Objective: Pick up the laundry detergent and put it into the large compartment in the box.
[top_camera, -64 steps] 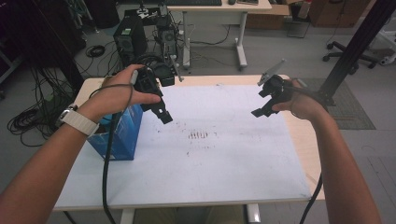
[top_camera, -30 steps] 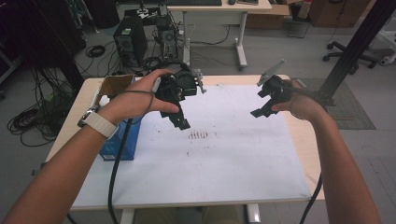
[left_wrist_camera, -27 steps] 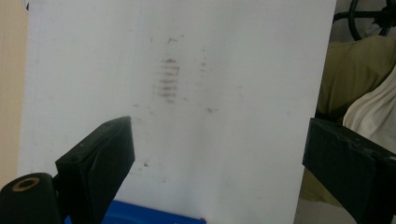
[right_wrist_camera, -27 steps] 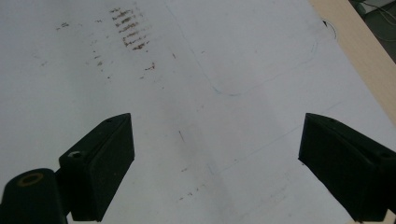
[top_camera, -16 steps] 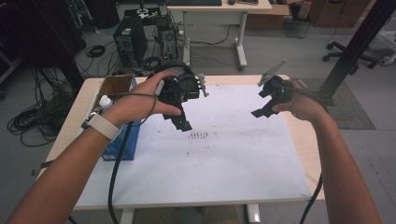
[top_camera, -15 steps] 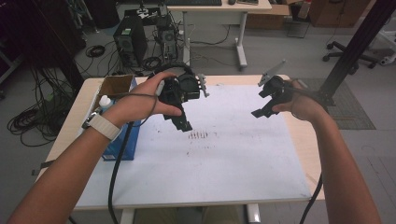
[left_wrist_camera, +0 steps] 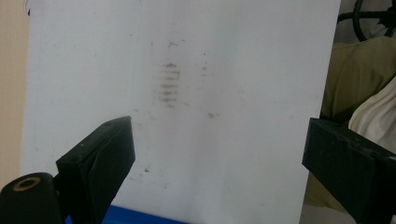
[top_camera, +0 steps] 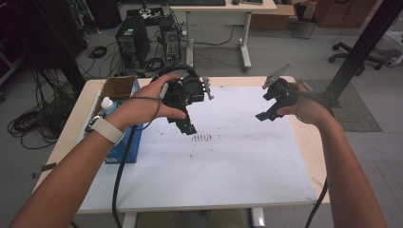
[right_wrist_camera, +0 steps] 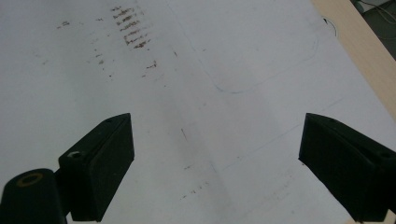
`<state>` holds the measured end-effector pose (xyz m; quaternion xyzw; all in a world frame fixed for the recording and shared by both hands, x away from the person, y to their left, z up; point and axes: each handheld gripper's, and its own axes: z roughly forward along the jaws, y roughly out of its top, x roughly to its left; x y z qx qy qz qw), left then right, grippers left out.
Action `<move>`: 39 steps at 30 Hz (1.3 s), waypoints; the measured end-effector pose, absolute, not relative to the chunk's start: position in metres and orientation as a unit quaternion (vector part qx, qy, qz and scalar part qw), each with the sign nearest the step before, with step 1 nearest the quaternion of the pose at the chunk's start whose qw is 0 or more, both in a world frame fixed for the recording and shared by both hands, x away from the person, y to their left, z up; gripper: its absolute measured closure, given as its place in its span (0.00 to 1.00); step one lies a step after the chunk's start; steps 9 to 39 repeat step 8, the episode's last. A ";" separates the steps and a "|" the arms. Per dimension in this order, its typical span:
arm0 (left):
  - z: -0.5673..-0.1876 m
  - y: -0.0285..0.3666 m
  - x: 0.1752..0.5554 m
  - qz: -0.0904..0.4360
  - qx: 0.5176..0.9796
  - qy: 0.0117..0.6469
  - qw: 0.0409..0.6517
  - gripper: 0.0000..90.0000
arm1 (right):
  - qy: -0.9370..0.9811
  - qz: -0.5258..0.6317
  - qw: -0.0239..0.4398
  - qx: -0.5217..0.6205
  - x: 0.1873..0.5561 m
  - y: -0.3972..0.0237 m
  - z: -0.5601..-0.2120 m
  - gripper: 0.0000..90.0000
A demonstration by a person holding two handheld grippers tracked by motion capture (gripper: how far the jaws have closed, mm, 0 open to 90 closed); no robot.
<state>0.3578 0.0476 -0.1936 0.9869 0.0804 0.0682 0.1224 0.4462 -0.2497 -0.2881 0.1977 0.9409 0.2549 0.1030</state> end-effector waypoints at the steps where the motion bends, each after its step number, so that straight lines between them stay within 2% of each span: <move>1: -0.194 0.048 0.358 0.068 0.987 0.080 0.123 0.11 | 0.941 0.255 0.103 0.198 0.446 -0.250 -0.288 0.12; 39: -0.195 0.049 0.360 0.066 0.986 0.085 0.124 0.10 | 0.941 0.256 0.103 0.197 0.446 -0.249 -0.289 0.12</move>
